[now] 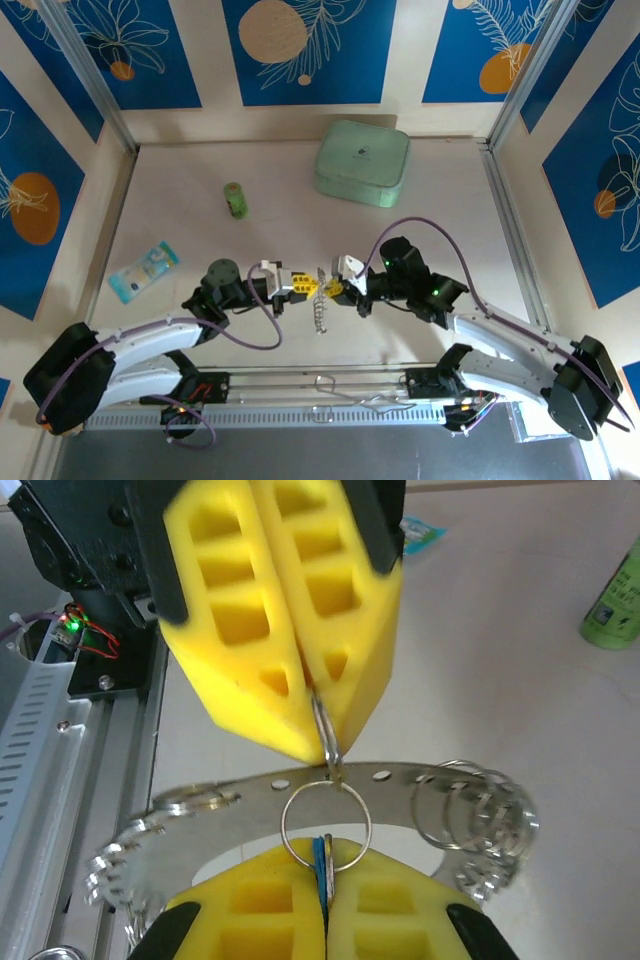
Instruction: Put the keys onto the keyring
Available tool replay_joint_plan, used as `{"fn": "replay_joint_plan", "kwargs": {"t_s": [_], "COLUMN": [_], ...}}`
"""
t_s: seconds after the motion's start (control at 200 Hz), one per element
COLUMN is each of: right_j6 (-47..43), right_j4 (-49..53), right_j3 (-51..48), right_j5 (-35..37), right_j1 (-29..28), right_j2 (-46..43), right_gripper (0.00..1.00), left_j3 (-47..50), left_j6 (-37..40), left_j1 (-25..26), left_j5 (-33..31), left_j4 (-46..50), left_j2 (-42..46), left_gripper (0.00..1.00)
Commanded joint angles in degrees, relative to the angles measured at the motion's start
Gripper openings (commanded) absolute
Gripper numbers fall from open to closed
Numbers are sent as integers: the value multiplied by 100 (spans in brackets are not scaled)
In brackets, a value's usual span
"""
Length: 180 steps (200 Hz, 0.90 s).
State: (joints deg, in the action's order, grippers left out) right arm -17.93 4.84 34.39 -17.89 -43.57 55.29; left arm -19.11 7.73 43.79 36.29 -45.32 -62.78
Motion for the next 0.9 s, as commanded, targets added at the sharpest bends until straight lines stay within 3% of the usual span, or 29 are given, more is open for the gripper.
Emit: {"fn": "replay_joint_plan", "kwargs": {"t_s": [0.0, 0.29, 0.395, 0.49, 0.585, 0.775, 0.895], "right_j6": [-279, -679, -716, -733, -738, -652, -244], "right_j4": [545, 683, 746, 789, 817, 511, -720], "right_j3": [414, 758, 848, 867, 882, 1243, 1406], "right_j5": [138, 479, 549, 740, 936, 850, -39], "right_j1": [2, -132, -147, -152, -160, -483, -604], "right_j2": [-156, -160, -142, -69, 44, 707, 1311], "right_gripper": [0, 0, 0, 0, 0, 0, 0], "left_j3": [-277, -500, -492, -321, -174, -153, -61], "left_j6": [372, 361, 360, 272, -51, -859, -1099], "left_j1": [23, 29, 28, 22, 19, -13, -227], "left_j5": [-88, -9, -213, -643, -1838, -5561, -6260], "left_j4": [599, 1350, 1445, 1087, 853, 1549, 1535], "left_j2": [136, 60, 72, 205, 501, 1414, 1579], "left_gripper": [0, 0, 35, 49, 60, 98, 100]}}
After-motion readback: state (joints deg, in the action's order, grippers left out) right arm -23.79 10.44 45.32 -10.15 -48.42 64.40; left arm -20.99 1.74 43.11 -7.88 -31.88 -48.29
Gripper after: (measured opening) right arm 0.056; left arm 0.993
